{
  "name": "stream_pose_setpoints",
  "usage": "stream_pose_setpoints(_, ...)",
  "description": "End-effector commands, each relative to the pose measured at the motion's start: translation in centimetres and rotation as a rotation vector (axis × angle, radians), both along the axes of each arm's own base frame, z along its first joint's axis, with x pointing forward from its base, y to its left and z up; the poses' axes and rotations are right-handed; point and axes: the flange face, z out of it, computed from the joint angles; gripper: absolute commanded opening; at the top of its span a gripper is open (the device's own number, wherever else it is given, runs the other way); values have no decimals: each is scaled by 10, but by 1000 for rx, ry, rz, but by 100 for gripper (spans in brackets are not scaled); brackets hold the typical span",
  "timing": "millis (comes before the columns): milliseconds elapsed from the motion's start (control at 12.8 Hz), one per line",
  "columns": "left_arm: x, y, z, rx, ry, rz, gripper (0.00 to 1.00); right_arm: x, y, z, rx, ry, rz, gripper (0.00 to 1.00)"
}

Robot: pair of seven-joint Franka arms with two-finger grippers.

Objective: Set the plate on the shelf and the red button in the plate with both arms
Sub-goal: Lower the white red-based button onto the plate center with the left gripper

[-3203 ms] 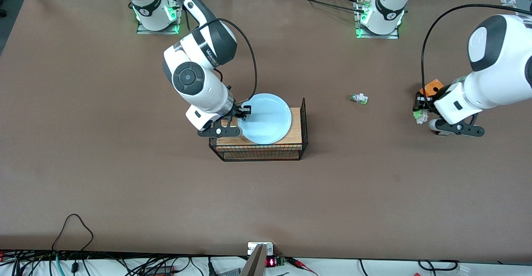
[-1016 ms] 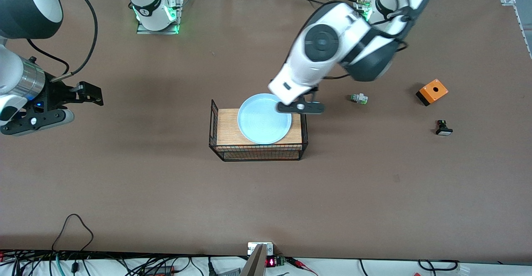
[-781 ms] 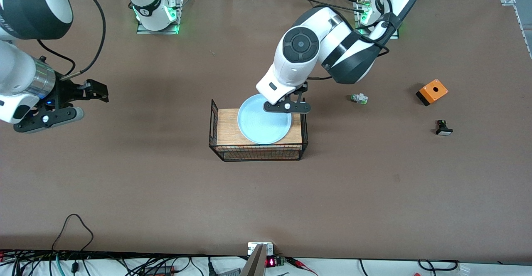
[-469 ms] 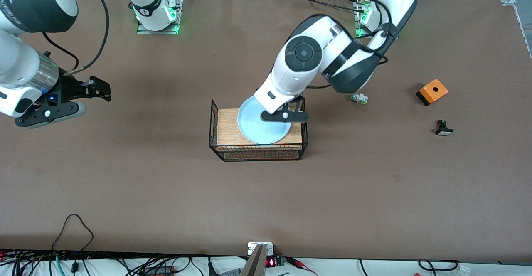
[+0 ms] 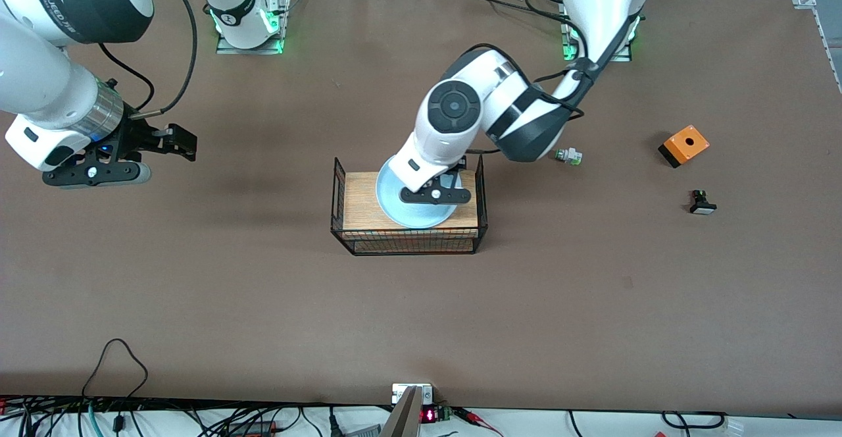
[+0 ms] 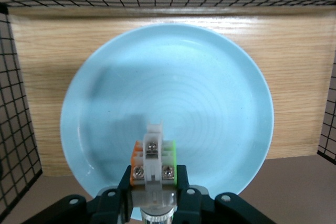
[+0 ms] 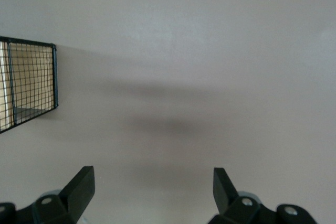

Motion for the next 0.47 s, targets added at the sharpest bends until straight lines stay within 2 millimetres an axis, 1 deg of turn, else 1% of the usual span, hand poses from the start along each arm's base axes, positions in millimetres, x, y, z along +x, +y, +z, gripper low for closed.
stream_pose_setpoints(0, 13, -4, -22, 2, -28, 6, 0, -4, -18, 0, 10, -25, -30, 100)
stream_pose_setpoints(78, 14, -5, -30, 13, -33, 0, 0, -4, -23, 1, 14, -18, 14, 100)
stream_pose_setpoints(156, 14, -5, -30, 20, -41, 0, 22, -6, -25, 3, 15, -6, 67, 100)
stream_pose_setpoints(234, 17, -2, -22, 18, -50, 3, 99, -9, -28, 3, 11, 28, 82, 100)
stream_pose_setpoints(312, 18, 0, -12, 12, -62, 7, 100, -14, -29, 6, 6, 76, 79, 100)
stream_pose_setpoints(391, 18, 0, -4, 7, -70, 7, 100, -18, -31, 4, 2, 117, 64, 100)
